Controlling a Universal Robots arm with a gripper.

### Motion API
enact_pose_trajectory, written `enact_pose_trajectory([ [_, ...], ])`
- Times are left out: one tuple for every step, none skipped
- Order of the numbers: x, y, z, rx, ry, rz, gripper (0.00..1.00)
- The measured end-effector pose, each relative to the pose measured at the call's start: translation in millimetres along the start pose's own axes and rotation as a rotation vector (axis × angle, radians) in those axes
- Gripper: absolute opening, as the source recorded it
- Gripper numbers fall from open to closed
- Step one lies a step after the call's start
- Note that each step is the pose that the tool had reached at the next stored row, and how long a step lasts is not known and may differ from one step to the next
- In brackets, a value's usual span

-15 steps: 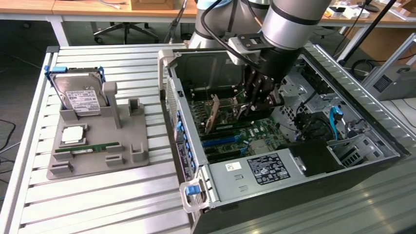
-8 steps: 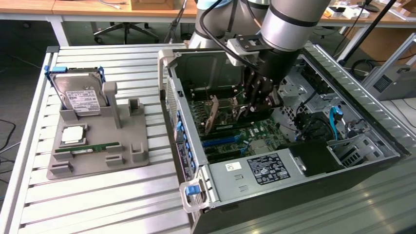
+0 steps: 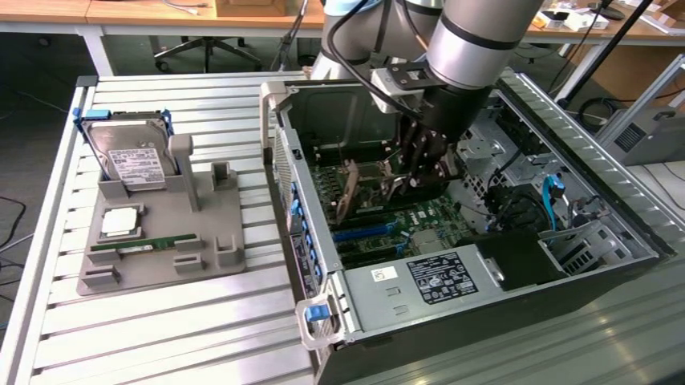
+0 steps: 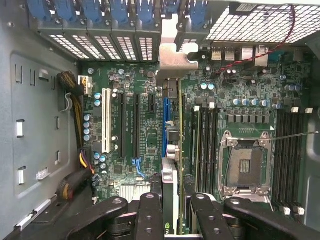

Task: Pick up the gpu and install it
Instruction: 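Insert the gpu into the slot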

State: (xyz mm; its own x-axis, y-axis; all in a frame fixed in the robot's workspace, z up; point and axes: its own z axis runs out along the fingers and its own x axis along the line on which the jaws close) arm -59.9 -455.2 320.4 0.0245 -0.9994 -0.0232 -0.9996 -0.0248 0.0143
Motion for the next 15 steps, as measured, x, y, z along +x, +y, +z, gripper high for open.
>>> enact_pose_trajectory([
  [0.0,0.2,0.9,0.0,0.0001,0.0,0.27],
  [0.0,0.6,1.6,0.0,0.0,0.0,0.27],
  [0.0,1.0,2.3,0.0,0.0001,0.0,0.27],
  [0.0,1.6,3.3,0.0,0.0002,0.0,0.27],
  [0.1,1.9,4.4,0.0,0.0002,0.0,0.27],
  [0.1,2.0,5.7,0.0,0.0001,0.0,0.27],
  [0.1,2.0,6.9,0.0,0.0002,0.0,0.27],
  [0.1,2.1,7.6,0.0,0.0002,0.0,0.27],
  [0.1,2.1,8.3,0.0,0.0002,0.0,0.27],
  [0.1,2.3,9.0,0.0,0.0002,0.0,0.27],
  [0.1,2.7,9.7,0.0,0.0001,0.0,0.27],
  [0.1,3.2,10.3,0.0,0.0002,0.0,0.27],
  [0.1,3.8,10.8,0.0,0.0002,0.0,0.27],
  [0.1,4.6,11.5,0.0,0.0001,0.0,0.27],
  [0.1,5.3,11.9,0.0,0.0002,0.0,0.27],
])
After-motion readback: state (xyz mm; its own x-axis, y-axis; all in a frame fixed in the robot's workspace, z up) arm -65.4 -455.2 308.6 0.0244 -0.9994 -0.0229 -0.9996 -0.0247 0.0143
